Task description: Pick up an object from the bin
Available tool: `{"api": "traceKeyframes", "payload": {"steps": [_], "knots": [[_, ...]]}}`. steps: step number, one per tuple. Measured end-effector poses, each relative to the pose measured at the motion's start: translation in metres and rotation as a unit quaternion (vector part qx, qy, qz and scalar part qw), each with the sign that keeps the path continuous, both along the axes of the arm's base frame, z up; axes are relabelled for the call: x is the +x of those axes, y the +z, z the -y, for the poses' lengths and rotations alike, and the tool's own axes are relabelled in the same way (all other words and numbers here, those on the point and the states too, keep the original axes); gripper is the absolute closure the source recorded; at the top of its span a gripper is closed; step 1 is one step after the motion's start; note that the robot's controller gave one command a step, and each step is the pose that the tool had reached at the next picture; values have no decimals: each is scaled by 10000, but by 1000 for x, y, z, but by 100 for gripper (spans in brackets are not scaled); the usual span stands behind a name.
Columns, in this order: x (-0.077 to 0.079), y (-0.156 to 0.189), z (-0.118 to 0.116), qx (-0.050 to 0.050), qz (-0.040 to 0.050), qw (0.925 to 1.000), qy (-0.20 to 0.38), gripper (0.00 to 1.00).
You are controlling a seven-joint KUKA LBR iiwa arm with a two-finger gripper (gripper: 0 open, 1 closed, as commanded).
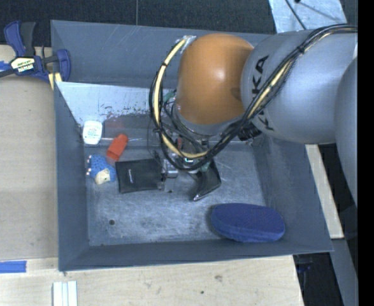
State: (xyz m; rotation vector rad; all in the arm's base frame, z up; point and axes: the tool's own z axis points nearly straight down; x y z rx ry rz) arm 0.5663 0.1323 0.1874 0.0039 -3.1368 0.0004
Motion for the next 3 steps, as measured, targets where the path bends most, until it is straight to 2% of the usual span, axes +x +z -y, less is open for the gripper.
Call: {"api": "traceKeyframes", "payload": {"steps": [1,2,3], "knots": [[24,-120,1,-3,2,9998,-220,0],[26,-115,1,6,41,9997,-235,100],[22,95,2,15,89,9999,-143,100]]}}
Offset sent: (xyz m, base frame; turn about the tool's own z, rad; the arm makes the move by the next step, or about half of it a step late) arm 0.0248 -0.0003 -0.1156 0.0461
